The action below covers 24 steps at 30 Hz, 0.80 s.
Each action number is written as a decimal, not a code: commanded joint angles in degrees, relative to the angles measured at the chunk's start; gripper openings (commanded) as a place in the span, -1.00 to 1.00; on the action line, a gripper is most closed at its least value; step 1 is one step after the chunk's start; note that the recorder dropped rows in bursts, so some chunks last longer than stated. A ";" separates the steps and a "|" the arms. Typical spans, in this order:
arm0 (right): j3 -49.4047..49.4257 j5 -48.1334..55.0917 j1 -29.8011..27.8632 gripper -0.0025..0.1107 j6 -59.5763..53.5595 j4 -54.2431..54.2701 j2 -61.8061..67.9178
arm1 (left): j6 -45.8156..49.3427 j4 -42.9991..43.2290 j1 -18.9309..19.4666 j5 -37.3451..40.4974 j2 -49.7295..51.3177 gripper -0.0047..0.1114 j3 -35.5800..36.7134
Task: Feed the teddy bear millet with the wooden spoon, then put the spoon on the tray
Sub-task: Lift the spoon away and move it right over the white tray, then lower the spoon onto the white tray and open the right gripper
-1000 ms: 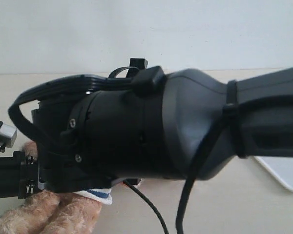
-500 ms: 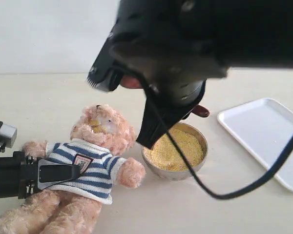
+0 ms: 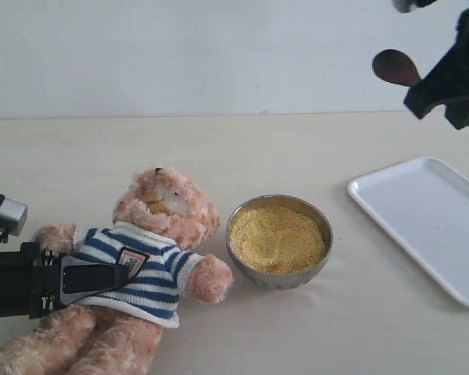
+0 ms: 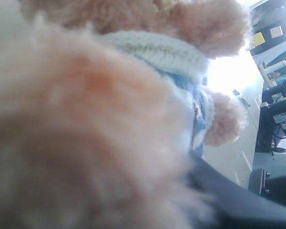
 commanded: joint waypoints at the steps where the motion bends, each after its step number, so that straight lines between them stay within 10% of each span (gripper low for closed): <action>1: 0.09 -1.15 -10.23 -0.96 -9.56 14.59 0.47 | 0.77 -0.31 -0.09 2.25 -0.04 -0.83 -0.81; 24: 0.09 -10.57 -23.55 -0.96 -14.51 18.92 27.06 | -1.44 -0.31 -0.09 2.25 -0.04 -0.83 -9.31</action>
